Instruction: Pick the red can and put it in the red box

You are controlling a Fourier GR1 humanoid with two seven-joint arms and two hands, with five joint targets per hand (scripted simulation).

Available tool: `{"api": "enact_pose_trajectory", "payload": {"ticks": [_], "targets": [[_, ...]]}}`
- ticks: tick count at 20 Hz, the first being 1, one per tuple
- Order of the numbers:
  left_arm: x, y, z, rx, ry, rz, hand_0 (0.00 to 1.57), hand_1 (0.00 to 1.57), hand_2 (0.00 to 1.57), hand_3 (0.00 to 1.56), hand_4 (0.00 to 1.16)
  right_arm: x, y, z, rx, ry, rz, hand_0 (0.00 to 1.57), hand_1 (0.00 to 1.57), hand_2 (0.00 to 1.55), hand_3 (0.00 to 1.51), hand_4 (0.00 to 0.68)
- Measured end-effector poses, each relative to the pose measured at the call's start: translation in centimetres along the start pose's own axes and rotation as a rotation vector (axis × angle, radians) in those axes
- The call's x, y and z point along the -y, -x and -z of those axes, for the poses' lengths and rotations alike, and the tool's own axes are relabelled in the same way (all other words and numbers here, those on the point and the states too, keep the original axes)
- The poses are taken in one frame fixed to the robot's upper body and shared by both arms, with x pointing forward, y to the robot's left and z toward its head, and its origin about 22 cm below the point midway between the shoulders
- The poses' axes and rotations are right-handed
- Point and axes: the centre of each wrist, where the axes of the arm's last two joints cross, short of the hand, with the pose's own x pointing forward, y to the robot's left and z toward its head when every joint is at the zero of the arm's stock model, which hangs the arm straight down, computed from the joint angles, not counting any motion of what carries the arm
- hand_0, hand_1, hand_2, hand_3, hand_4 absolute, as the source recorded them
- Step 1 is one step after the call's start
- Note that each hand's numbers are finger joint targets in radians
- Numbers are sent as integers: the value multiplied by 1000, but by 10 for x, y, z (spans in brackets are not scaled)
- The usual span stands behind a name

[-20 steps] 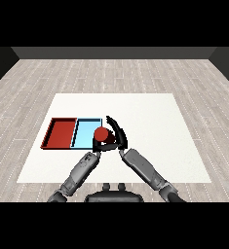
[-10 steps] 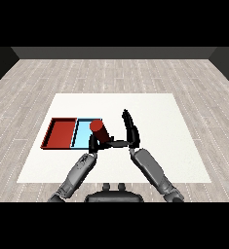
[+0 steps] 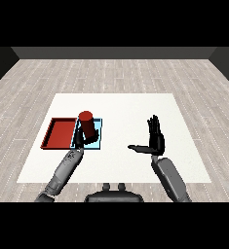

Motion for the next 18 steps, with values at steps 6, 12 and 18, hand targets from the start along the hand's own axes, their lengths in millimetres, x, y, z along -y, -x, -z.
{"api": "enact_pose_trajectory", "payload": {"ticks": [6, 12, 18], "targets": [[-67, 14, 22, -42, -87, 147, 1571, 1571, 1555, 1462, 1091, 44, 6, -19, -43, 68, -79, 0, 0, 0, 0, 0], [-121, 31, 50, -148, -155, 253, 1571, 1571, 1555, 1472, 1097, 66, 11, -33, -74, 107, -145, 0, 0, 0, 0, 0], [-146, 62, 68, -277, -183, 362, 1571, 1571, 1571, 1503, 1051, 69, 19, -19, -113, 129, -184, 0, 0, 0, 0, 0]]}}
